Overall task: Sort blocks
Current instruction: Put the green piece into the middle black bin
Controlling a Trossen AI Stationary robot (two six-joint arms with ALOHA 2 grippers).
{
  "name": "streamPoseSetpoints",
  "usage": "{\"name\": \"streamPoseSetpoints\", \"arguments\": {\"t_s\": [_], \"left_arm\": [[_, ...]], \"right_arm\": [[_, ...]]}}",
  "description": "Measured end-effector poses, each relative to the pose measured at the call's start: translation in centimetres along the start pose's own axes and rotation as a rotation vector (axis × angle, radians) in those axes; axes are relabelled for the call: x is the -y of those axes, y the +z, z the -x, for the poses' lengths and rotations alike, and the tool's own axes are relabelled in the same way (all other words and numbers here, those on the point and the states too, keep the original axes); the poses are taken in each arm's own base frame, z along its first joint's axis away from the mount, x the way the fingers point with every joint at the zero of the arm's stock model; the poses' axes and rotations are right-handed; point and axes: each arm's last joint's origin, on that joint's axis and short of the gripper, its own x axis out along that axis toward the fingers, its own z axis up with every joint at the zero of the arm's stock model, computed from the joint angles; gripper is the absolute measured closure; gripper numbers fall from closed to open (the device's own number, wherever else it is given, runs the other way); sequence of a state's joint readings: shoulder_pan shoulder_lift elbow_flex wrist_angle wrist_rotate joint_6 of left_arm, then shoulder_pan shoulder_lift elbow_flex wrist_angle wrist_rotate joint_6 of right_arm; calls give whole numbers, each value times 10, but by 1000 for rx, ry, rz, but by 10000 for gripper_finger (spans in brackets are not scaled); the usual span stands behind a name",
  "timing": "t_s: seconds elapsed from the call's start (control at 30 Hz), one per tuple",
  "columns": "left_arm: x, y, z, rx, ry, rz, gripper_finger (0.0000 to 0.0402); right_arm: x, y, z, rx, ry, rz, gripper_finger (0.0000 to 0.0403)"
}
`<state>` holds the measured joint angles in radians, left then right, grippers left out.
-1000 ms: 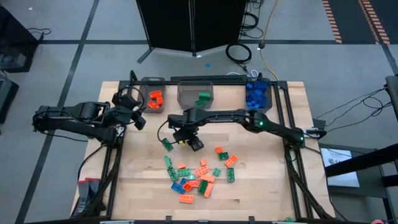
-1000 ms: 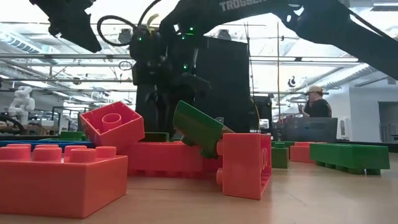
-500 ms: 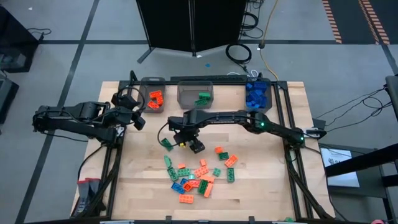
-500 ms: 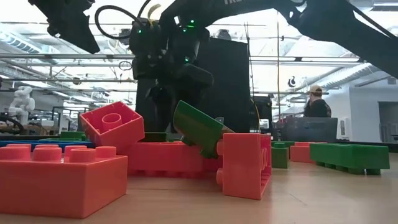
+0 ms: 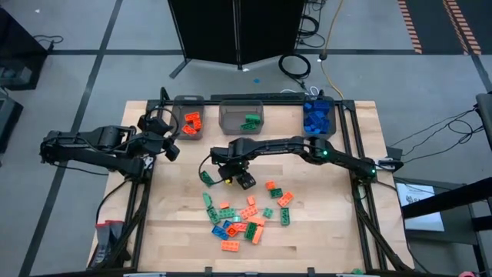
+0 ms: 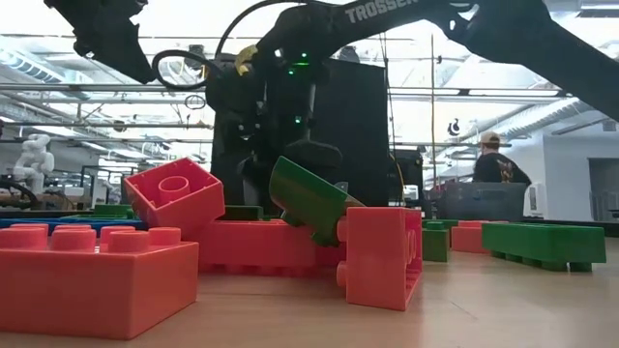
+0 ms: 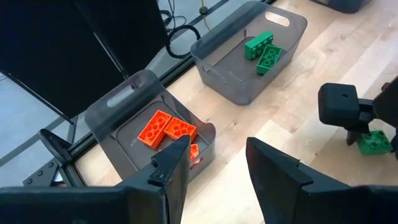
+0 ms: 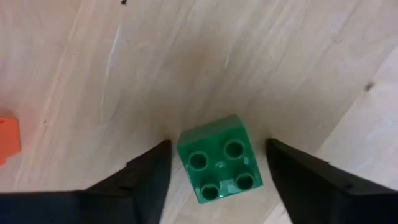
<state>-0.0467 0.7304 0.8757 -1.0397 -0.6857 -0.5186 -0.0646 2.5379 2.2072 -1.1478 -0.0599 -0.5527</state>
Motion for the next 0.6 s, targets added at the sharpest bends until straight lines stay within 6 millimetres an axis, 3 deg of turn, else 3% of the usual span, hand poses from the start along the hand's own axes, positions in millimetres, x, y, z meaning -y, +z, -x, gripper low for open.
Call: {"name": "streamPoseSetpoints", "arguments": {"t_s": [0.2,0.43,0.6], "left_arm": [[0,0,0,0,0,0,241],[0,0,0,0,0,1,241],[0,0,0,1,0,1,241]], "right_arm": [[-2,3,-2,-6,-43,-6,284],[0,2,8,16,-58,-66,281],[25,-12,43,90,-138,-165,281]]}}
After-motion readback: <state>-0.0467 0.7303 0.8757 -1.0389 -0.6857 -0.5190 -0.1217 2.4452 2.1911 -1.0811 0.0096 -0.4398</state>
